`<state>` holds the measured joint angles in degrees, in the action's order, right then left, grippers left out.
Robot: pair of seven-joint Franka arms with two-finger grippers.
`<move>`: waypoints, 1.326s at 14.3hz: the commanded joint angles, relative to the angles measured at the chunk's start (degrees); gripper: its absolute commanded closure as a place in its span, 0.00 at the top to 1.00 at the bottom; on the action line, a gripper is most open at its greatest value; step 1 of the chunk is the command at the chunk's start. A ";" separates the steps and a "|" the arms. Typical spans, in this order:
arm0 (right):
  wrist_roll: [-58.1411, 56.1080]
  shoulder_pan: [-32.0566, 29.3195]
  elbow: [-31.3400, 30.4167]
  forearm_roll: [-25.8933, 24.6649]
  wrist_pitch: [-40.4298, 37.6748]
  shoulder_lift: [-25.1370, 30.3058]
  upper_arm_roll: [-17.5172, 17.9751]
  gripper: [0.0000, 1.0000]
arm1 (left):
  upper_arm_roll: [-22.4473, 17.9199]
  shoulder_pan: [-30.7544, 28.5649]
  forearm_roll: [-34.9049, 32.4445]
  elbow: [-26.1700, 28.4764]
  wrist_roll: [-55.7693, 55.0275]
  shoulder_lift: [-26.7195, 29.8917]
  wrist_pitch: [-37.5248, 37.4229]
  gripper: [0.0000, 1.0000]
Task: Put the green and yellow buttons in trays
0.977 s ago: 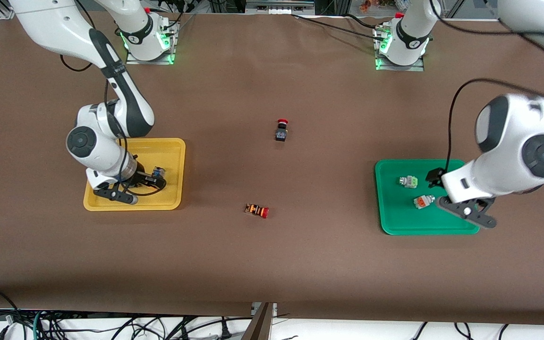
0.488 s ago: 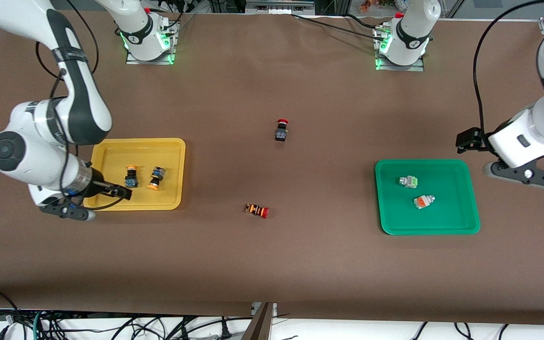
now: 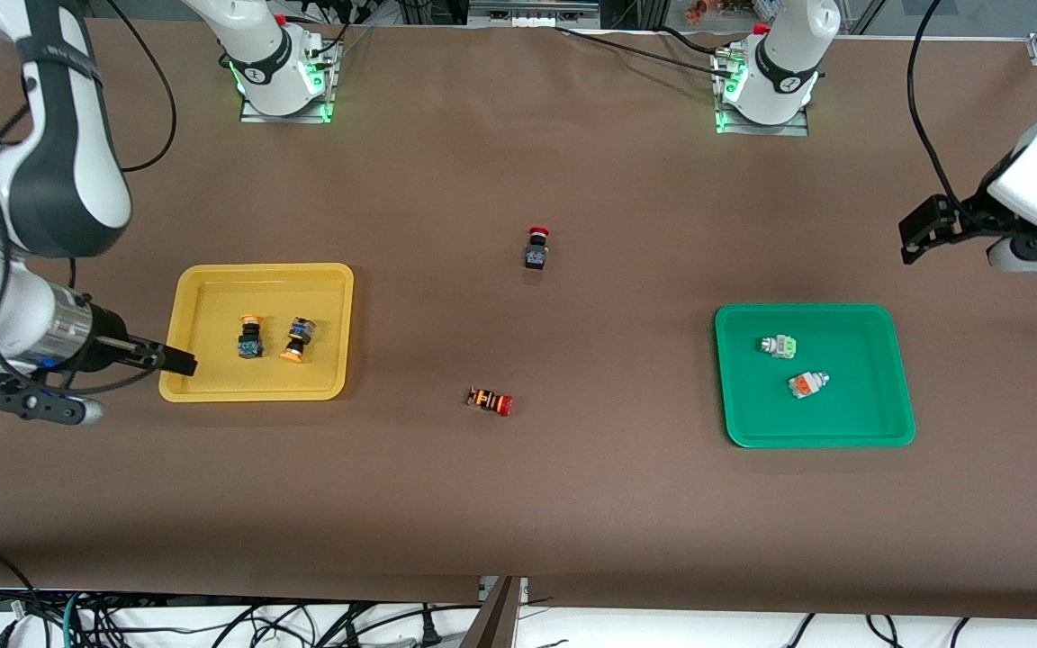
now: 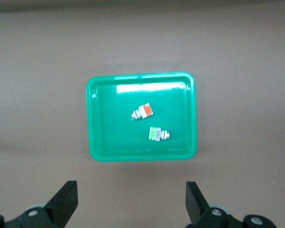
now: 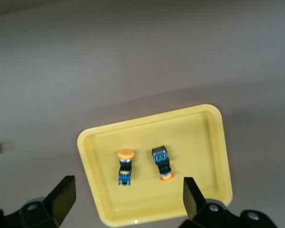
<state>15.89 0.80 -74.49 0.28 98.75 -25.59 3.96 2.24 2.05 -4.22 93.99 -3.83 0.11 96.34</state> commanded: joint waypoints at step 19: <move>0.55 -0.10 -24.65 -2.83 7.07 22.78 -2.20 1.00 | -0.13 1.03 0.88 -0.12 0.93 0.24 -3.62 1.00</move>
<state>15.88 0.65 -97.04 -1.76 104.84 -4.50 1.49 2.40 2.69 -4.19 94.99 -3.77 0.81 93.79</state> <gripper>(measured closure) 0.000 0.000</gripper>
